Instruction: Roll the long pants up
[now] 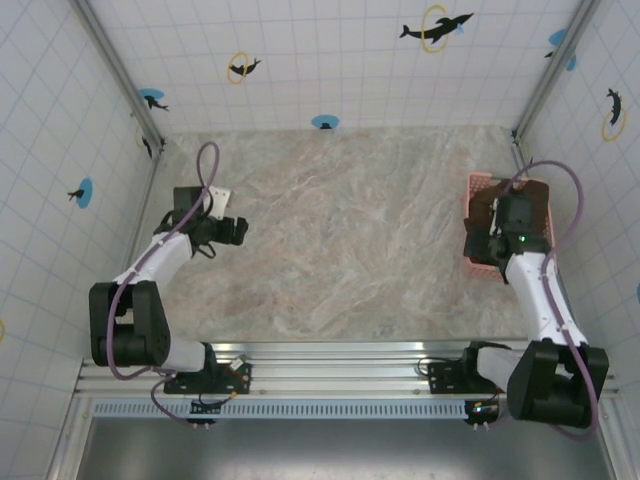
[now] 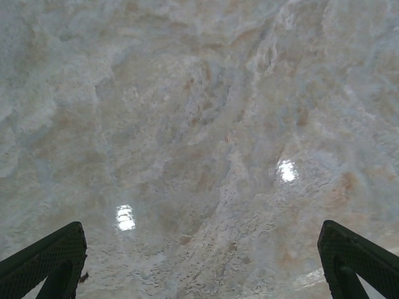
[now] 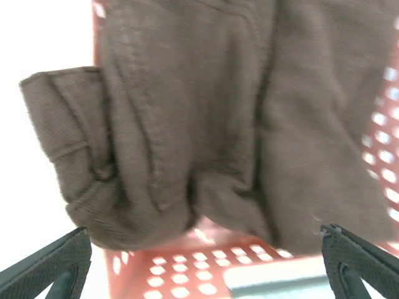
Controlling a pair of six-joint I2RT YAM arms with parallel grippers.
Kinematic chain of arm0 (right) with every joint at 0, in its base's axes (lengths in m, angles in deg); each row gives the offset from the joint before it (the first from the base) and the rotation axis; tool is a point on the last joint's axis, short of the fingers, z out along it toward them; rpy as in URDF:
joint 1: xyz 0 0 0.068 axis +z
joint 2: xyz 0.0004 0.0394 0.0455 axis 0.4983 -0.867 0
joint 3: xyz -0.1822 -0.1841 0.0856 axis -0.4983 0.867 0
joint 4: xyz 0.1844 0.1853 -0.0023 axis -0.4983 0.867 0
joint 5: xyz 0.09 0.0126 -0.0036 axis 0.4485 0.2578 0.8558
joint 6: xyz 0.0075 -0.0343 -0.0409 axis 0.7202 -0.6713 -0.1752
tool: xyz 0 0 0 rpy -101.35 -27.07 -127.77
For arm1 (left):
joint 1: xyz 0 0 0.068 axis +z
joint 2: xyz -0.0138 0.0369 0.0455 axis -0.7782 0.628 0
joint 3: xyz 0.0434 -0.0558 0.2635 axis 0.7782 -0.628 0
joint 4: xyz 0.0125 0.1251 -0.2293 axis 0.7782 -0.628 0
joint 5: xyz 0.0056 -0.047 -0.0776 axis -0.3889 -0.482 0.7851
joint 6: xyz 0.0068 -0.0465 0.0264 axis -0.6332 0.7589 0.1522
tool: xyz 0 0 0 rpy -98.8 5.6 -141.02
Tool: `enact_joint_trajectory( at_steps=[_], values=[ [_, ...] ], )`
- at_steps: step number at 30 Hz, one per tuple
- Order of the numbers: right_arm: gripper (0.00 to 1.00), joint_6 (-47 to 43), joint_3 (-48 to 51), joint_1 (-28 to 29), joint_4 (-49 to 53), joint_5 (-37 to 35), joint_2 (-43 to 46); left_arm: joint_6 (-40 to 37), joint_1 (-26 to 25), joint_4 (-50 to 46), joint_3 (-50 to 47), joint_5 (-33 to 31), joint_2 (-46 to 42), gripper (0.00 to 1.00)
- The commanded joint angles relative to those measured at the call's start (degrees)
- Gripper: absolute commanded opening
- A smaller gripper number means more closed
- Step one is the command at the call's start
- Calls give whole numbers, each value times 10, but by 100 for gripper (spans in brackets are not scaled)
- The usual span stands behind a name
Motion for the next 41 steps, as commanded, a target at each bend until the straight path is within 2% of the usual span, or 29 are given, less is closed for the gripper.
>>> enact_joint_trajectory(
  at_steps=[1, 4, 6, 7, 8, 10, 12, 14, 15, 16, 17, 19, 23, 25, 27, 28, 30, 41],
  values=[
    [98, -43, 67, 34, -231, 28, 48, 16, 0, 242, -76, -38, 9, 98],
    [98, -95, 91, 74, -278, 15, 39, 12, -1, 346, -118, -31, 29, 97],
    [98, -95, 99, 79, -305, 25, 14, -10, -4, 347, -109, -20, 40, 98],
    [98, -94, 110, 80, -333, 37, 3, -19, -9, 388, -121, -10, 48, 97],
    [98, -94, 128, 84, -371, 40, -6, -28, -13, 364, -111, -11, 51, 98],
    [98, -89, 162, 94, -447, 5, -17, -59, -41, 384, -120, -23, 53, 98],
    [98, -79, 186, 95, -496, -25, -34, -78, -71, 425, -152, -75, 38, 97],
    [98, -65, 202, 94, -547, -10, -53, -67, -71, 516, -207, -100, 40, 97],
    [98, -65, 205, 96, -565, 3, -62, -64, -71, 617, -233, -93, 64, 97],
    [98, -66, 202, 100, -577, 5, -73, -68, -71, 616, -238, -87, 65, 97],
    [98, -68, 201, 105, -589, 0, -83, -76, -73, 540, -218, -87, 48, 98],
    [98, -68, 197, 110, -635, -13, -117, -73, -75, 578, -222, -93, 58, 97],
    [98, -79, 175, 112, -711, -2, -206, -75, -75, 549, -218, -94, 50, 98],
    [98, -113, 196, 136, -805, -3, -257, -74, -75, 552, -218, -96, 52, 97],
    [98, -101, 201, 145, -781, -45, -241, -73, -75, 550, -216, -96, 51, 98],
    [98, -99, 204, 145, -801, -50, -247, -73, -75, 545, -216, -97, 50, 97],
    [98, -103, 195, 145, -775, -42, -245, -74, -75, 549, -217, -97, 51, 97],
    [98, -108, 190, 146, -771, -32, -247, -73, -75, 545, -215, -98, 50, 98]
  ],
)
